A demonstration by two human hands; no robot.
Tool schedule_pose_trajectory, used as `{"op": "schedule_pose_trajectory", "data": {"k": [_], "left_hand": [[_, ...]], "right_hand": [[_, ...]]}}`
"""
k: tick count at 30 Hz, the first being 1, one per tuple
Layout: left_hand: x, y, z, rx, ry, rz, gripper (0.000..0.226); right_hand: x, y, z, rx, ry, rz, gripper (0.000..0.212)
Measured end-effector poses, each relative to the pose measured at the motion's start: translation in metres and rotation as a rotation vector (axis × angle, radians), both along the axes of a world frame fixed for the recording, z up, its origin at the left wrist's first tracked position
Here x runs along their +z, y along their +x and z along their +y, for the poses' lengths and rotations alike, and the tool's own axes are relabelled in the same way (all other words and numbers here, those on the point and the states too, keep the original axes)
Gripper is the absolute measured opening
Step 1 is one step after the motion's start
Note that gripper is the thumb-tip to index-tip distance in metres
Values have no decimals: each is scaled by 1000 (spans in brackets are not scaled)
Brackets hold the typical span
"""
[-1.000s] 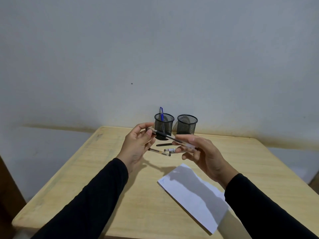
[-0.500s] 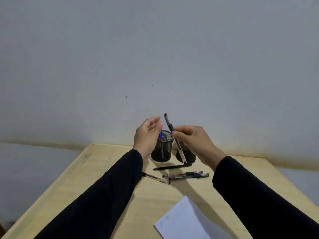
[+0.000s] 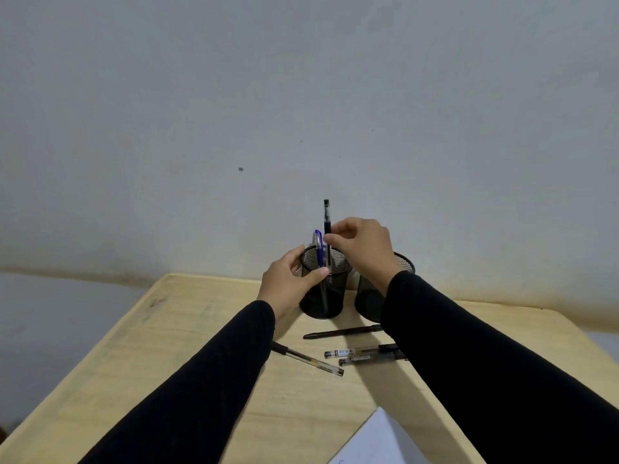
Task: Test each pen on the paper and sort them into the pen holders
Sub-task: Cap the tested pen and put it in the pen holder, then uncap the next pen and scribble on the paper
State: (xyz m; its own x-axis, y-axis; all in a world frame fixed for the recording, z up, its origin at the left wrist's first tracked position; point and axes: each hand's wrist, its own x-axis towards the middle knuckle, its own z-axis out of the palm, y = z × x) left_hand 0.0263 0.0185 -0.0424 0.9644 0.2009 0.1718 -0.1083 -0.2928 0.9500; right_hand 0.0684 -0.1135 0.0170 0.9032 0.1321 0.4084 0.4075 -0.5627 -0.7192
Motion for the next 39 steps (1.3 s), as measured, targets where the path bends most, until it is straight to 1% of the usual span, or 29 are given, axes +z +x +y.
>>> {"op": "schedule_pose_trajectory", "data": {"k": [5,8,10,12,14,16,18,19,21,23,25,27,30,32,33,36,39], "left_hand": [[-4,3,-1,12,-57,-10,73],[-4,3,-1,5,-79,-6,77],[-3,2,2,1,-76,6,81],[-1,-2,5,8,-49,14,80],[0,-8,10,30,-18,24,73],[-2,-19,17,44,54,29,61],[-9,-34,27,55,162,30,47],[-13,-42,32,66,203,36,41],[-24,-60,43,76,258,85,34],[-36,-74,52,69,374,134,28],[-47,-83,58,57,443,146,24],[-51,-89,60,72,503,127,17],[-52,-97,58,98,568,109,6],[-51,-104,55,125,509,87,8],[-49,-108,53,142,423,70,11],[-38,-123,44,176,121,2,10],[-28,-134,29,192,-50,-65,14]], "right_hand": [[-19,4,0,-3,-90,16,19],[-24,5,0,-2,-133,17,18],[-25,2,0,6,-143,19,18],[-24,-1,1,-2,-138,-12,18],[-24,-11,2,-37,-116,-67,19],[-27,-30,3,-56,-54,-112,17],[-40,-55,5,-15,-26,-151,13],[-49,-67,5,25,-43,-154,13],[-71,-86,6,89,-127,-116,16],[-92,-95,7,86,-230,-23,20],[-105,-99,10,80,-346,49,25],[-110,-100,14,103,-462,36,26],[-107,-102,17,106,-506,26,23],[-101,-105,17,101,-452,66,21],[-95,-108,16,110,-372,101,19],[-71,-118,7,191,-30,260,19],[-52,-134,-5,202,292,336,22]]}}
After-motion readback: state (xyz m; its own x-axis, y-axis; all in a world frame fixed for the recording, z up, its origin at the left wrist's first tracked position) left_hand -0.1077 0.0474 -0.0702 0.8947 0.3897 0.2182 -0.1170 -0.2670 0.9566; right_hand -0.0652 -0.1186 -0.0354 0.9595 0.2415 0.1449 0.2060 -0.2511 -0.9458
